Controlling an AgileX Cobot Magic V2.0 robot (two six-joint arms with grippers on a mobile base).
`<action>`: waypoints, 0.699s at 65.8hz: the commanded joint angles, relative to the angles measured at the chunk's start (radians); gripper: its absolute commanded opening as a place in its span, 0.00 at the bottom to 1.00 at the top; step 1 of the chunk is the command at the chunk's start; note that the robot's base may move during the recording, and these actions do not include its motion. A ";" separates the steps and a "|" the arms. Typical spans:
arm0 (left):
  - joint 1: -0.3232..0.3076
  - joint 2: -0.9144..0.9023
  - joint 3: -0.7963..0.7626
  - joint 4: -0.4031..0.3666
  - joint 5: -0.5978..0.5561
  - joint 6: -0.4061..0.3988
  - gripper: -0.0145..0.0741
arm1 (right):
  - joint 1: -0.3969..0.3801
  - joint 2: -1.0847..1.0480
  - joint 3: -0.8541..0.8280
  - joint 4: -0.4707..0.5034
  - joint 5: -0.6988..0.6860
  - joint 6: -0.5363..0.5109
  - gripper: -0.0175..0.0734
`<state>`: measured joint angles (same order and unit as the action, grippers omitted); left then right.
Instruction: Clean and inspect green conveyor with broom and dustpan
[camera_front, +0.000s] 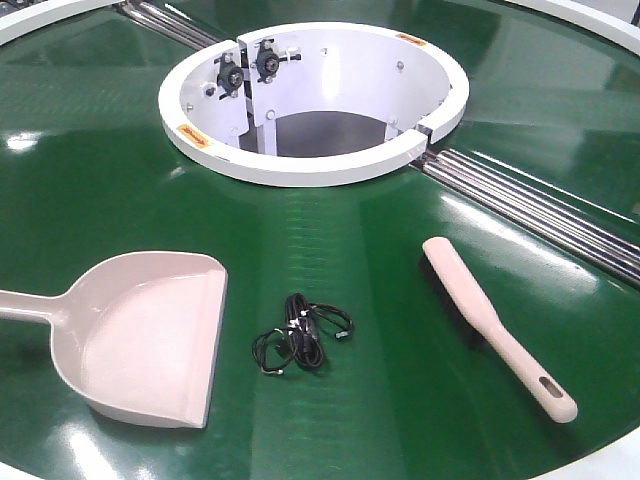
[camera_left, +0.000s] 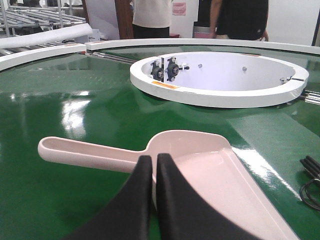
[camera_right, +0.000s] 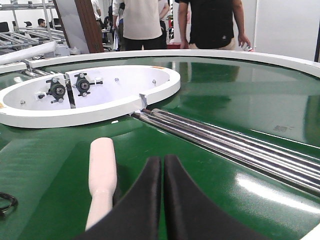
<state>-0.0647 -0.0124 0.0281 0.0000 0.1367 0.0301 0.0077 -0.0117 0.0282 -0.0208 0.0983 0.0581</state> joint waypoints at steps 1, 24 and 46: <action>0.000 -0.014 0.009 -0.006 -0.071 -0.009 0.16 | -0.004 -0.011 0.004 -0.005 -0.075 -0.003 0.18; 0.000 -0.014 0.009 -0.006 -0.071 -0.009 0.16 | -0.004 -0.011 0.004 -0.005 -0.075 -0.003 0.18; 0.000 -0.014 0.009 -0.006 -0.071 -0.009 0.16 | -0.004 -0.011 0.004 -0.005 -0.075 -0.003 0.18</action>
<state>-0.0647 -0.0124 0.0281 0.0000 0.1367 0.0301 0.0077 -0.0117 0.0282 -0.0208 0.0983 0.0581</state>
